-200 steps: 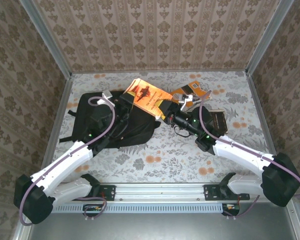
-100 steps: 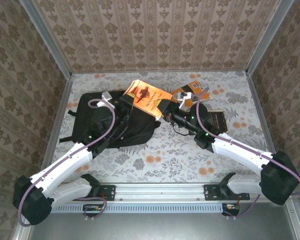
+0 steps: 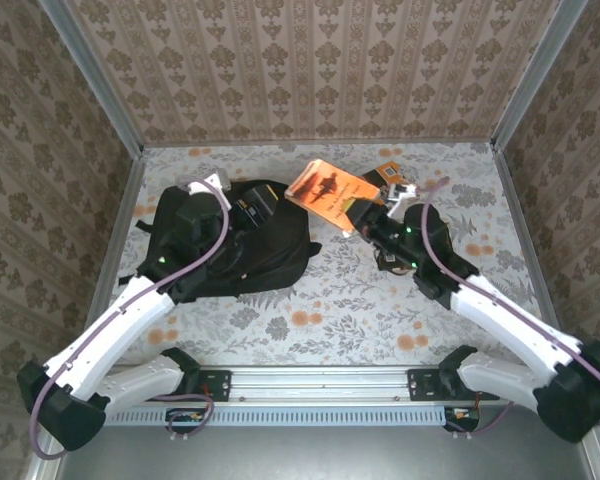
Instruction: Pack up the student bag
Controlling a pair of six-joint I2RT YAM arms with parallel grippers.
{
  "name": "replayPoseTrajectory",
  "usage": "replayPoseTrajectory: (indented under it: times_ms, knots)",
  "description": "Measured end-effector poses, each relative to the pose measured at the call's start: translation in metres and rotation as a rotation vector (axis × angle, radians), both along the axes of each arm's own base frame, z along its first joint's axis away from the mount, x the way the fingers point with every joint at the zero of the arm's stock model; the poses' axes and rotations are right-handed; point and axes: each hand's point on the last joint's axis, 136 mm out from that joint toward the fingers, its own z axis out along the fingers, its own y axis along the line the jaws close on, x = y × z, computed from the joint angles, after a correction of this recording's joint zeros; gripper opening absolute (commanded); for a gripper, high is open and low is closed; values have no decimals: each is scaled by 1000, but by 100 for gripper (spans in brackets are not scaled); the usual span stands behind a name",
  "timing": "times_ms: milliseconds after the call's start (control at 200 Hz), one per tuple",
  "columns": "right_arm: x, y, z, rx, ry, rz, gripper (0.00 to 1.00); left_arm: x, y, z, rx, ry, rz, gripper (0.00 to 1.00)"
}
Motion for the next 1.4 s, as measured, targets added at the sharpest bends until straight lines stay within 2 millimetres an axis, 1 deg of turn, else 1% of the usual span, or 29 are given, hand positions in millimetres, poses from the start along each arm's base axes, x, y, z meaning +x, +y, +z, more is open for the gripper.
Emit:
replayPoseTrajectory:
  times_ms: [55, 120, 180, 265, 360, 430, 540, 620, 705, 875, 1045, 1200, 1315, 1400]
  knots:
    - [-9, -16, -1, -64, -4, -42, 0, 8, -1, 0, 112, 7, -15, 84]
    - [-18, -31, -6, -136, 0, -80, 0, 19, -10, -5, 241, 25, -57, 84]
    - [-24, -45, -16, -211, 17, -113, 0, 31, -23, -23, 362, 64, -112, 84]
    - [-33, -64, -31, -309, 55, -159, 0, 37, -43, -63, 540, 139, -216, 86]
    - [-45, -87, -41, -396, 75, -210, 0, 32, -68, -101, 717, 201, -351, 92]
    - [-55, -104, -41, -447, 73, -255, 0, 26, -84, -118, 817, 217, -433, 94]
    - [-69, -130, -41, -523, 60, -322, 0, 15, -99, -133, 934, 221, -525, 91]
    - [-76, -142, -40, -563, 50, -350, 0, 13, -98, -141, 990, 229, -549, 90]
    - [-79, -147, -41, -593, 52, -357, 0, 14, -91, -147, 1036, 245, -554, 88]
    - [-81, -148, -47, -632, 67, -343, 0, 14, -79, -156, 1084, 282, -560, 86]
    - [-80, -147, -50, -651, 69, -334, 0, 15, -73, -156, 1116, 286, -559, 79]
    - [-78, -145, -53, -660, 79, -324, 0, 19, -65, -156, 1142, 289, -542, 77]
    - [-77, -143, -56, -665, 90, -314, 0, 20, -63, -157, 1151, 291, -536, 73]
    - [-76, -141, -58, -669, 97, -305, 0, 20, -63, -157, 1158, 289, -537, 67]
